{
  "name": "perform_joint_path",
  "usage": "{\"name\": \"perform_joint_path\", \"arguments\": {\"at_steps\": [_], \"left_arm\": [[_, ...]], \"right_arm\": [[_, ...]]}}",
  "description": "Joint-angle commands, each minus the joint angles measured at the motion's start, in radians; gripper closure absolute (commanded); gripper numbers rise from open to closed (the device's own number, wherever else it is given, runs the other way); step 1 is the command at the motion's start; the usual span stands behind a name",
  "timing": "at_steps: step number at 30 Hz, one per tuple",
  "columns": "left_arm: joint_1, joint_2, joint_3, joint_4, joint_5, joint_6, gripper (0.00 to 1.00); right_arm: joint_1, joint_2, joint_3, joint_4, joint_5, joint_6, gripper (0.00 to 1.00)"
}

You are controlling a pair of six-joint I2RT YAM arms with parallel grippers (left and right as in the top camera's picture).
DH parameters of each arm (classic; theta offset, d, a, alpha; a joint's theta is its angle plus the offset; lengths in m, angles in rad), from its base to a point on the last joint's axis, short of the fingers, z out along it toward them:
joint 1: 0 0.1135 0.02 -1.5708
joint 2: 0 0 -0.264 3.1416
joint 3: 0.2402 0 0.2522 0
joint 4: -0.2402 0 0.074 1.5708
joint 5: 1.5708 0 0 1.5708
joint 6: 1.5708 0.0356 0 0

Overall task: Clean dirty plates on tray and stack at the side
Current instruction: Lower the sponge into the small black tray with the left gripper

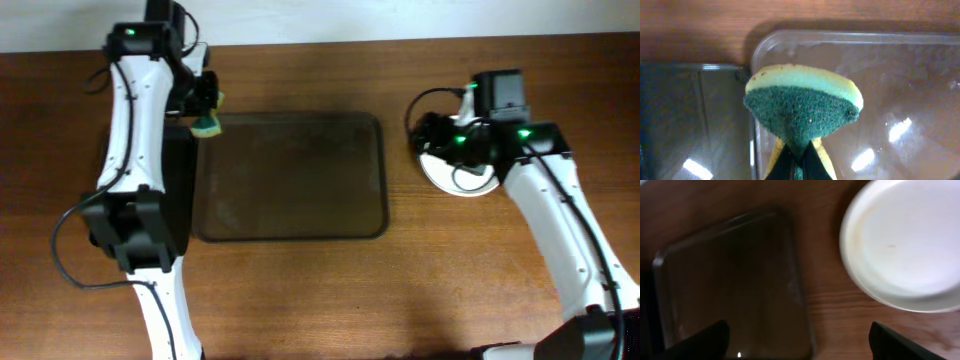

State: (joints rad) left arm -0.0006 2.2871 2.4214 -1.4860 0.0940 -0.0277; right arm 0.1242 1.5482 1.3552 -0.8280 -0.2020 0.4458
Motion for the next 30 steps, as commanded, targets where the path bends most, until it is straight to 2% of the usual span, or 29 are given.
{"name": "perform_joint_path", "arguments": {"at_steps": [1,6,10,13,18,22,26,28,30], "left_arm": [[0.067,-0.11,0.037,-0.054,-0.032,-0.003,0.99],[0.161,-0.107,0.017,-0.099,-0.031,-0.003,0.99],[0.191,-0.1,-0.081,-0.084,-0.052,-0.003,0.99],[0.195,-0.099,-0.218,-0.011,-0.124,-0.003,0.99],[0.204,-0.099,-0.505,0.239,-0.146,-0.011,0.99],[0.221,-0.099,-0.594,0.332,-0.147,-0.01,0.98],[0.224,-0.099,-0.602,0.357,-0.146,-0.01,0.74],[0.224,-0.1,-0.599,0.362,-0.13,-0.011,0.47],[0.224,-0.103,-0.581,0.36,-0.104,-0.015,0.39]], "right_arm": [[0.106,0.01,0.003,0.056,0.003,0.007,0.11],[0.223,0.106,0.003,0.16,0.003,0.044,0.12],[0.271,0.196,0.003,0.205,0.003,0.072,0.12],[0.285,0.223,0.003,0.214,0.003,0.071,0.12],[0.287,0.223,0.003,0.216,0.003,0.067,0.12],[0.288,0.223,0.003,0.216,0.003,0.067,0.12],[0.288,0.223,0.003,0.215,0.003,0.067,0.12],[0.288,0.223,0.003,0.215,0.003,0.064,0.11],[0.287,0.217,0.008,0.212,0.004,0.063,0.09]]}}
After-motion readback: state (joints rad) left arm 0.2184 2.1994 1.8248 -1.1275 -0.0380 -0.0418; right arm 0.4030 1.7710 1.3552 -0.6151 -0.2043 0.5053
